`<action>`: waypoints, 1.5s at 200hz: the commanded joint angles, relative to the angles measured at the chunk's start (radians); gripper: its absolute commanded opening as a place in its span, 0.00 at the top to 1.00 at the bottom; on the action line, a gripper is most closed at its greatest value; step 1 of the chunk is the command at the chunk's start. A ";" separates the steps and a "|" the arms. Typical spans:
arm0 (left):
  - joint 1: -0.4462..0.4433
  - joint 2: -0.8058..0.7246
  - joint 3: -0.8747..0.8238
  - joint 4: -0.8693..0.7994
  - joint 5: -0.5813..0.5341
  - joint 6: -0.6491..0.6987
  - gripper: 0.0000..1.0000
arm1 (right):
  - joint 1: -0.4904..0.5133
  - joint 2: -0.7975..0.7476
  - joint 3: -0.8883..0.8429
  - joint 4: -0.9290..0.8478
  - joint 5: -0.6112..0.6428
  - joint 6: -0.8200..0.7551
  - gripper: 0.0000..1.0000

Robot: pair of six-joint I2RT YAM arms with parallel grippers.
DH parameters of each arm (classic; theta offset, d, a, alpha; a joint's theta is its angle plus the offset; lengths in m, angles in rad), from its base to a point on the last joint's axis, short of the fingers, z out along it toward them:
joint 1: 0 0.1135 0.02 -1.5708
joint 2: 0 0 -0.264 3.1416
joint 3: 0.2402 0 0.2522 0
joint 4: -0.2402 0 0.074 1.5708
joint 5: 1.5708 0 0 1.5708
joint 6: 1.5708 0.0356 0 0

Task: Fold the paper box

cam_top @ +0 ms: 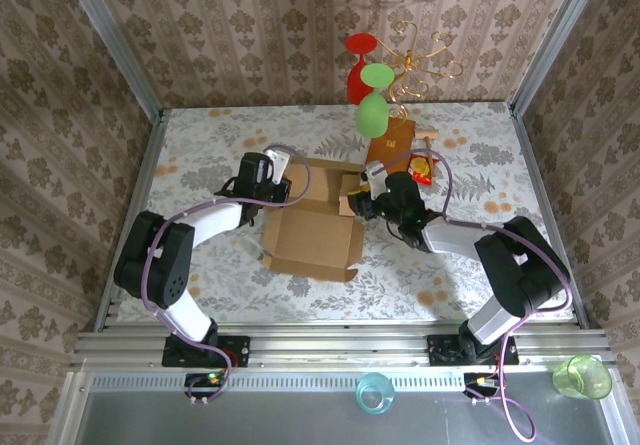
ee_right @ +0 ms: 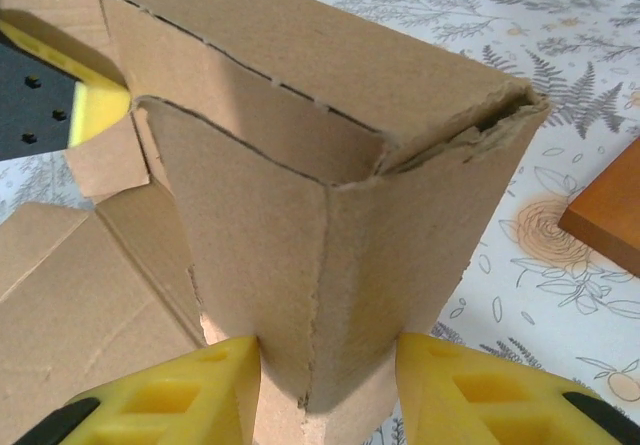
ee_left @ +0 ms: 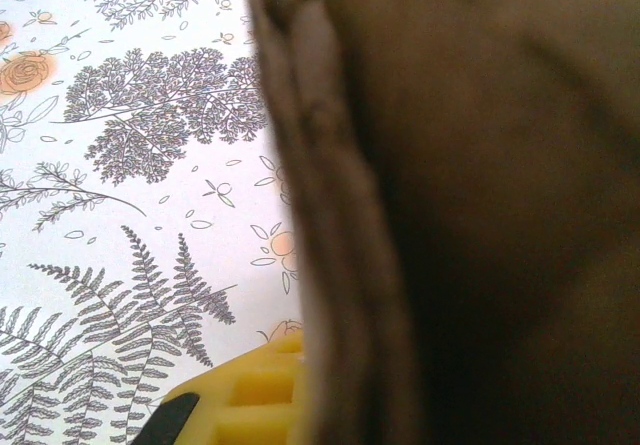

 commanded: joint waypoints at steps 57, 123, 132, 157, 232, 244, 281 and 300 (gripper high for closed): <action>-0.049 -0.026 -0.009 0.011 -0.032 -0.030 1.00 | 0.060 0.079 0.034 0.134 0.238 0.071 0.62; -0.060 -0.020 -0.007 0.002 -0.065 -0.044 1.00 | 0.085 0.118 0.043 0.169 0.327 0.125 0.78; -0.066 -0.018 -0.006 -0.002 -0.080 -0.048 1.00 | 0.088 0.121 0.042 0.178 0.332 0.129 0.80; -0.085 -0.010 -0.001 -0.012 -0.132 -0.062 1.00 | 0.104 0.133 0.048 0.182 0.367 0.137 0.86; -0.128 -0.004 -0.005 -0.032 -0.245 -0.136 1.00 | 0.144 0.154 0.106 0.056 0.620 0.210 1.00; -0.135 0.000 0.001 -0.046 -0.265 -0.148 1.00 | 0.148 0.161 0.127 0.011 0.654 0.231 1.00; -0.155 0.017 0.019 -0.079 -0.319 -0.190 1.00 | 0.182 0.178 0.212 -0.195 0.860 0.342 1.00; -0.159 0.024 0.022 -0.087 -0.340 -0.209 1.00 | 0.186 0.188 0.248 -0.299 0.913 0.404 1.00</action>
